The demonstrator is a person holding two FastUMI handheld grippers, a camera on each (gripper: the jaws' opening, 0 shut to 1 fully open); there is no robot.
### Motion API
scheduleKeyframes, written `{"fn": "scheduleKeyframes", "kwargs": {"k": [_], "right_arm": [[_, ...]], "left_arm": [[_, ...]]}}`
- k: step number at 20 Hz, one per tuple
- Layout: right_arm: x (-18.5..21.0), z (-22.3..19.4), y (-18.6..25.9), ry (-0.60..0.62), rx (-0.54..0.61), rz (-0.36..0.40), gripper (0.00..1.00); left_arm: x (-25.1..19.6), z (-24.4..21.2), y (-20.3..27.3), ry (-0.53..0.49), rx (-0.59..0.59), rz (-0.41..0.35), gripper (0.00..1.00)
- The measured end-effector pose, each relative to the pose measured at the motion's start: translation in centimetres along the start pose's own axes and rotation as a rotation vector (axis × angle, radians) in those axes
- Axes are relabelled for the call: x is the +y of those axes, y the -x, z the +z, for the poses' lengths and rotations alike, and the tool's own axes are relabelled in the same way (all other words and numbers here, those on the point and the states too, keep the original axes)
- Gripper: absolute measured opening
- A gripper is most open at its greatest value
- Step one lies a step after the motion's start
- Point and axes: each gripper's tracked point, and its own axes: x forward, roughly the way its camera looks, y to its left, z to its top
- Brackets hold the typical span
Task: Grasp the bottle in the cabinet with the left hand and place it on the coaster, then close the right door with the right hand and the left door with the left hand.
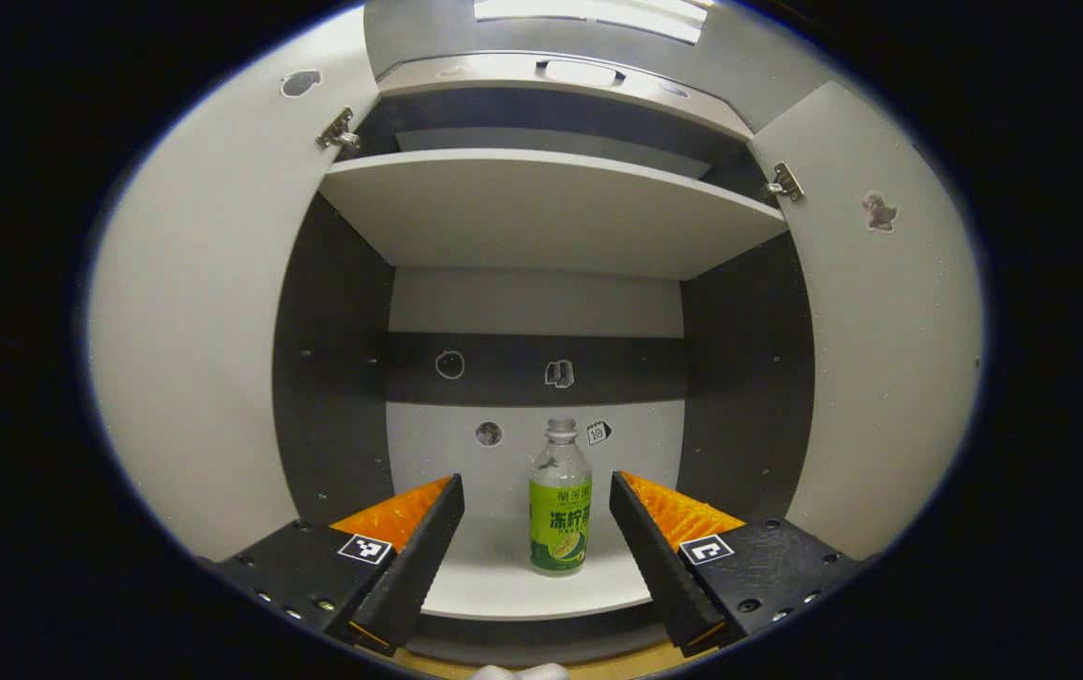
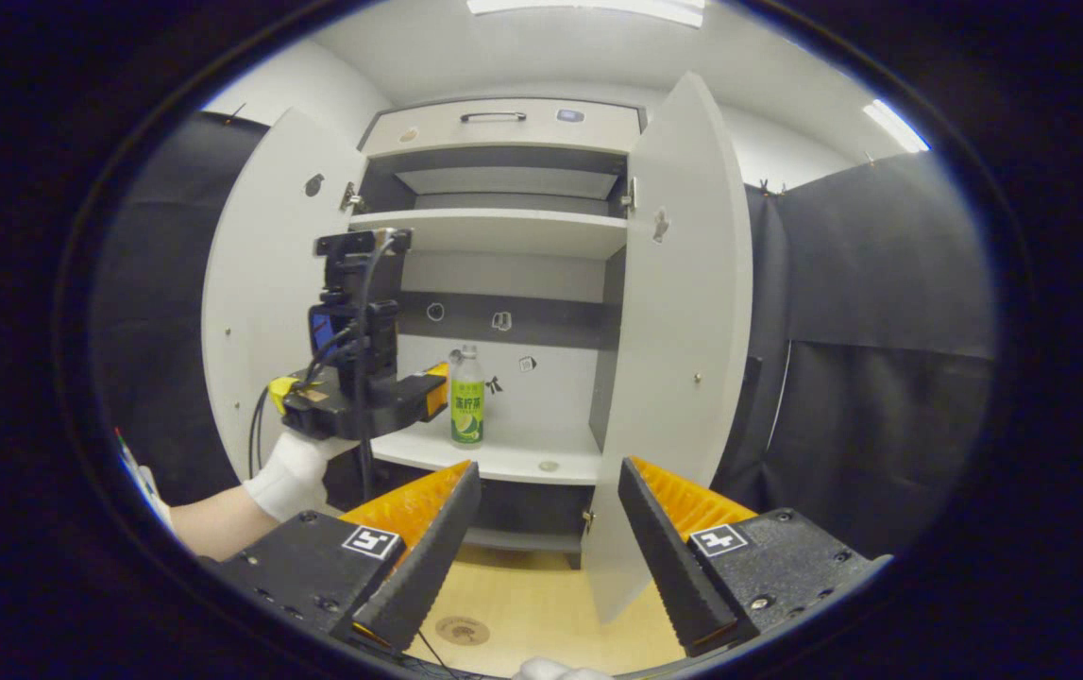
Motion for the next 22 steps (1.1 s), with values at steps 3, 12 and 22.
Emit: {"fn": "scheduleKeyframes", "kwargs": {"k": [3,12,22], "right_arm": [[-0.1,-0.5,-0.1,0.013,0.021,-0.008,0.97],[-2.0,-2.7,-0.4,0.009,0.081,-0.037,0.97],[-3.7,-2.1,1.0,0.004,0.065,-0.048,0.97]], "left_arm": [[-0.4,-2.2,-4.1,0.030,0.027,0.028,0.95],[-1.6,-7.1,-10.4,0.040,0.095,0.070,0.95],[-1.0,-5.5,-7.4,0.017,0.075,0.044,0.74]]}}
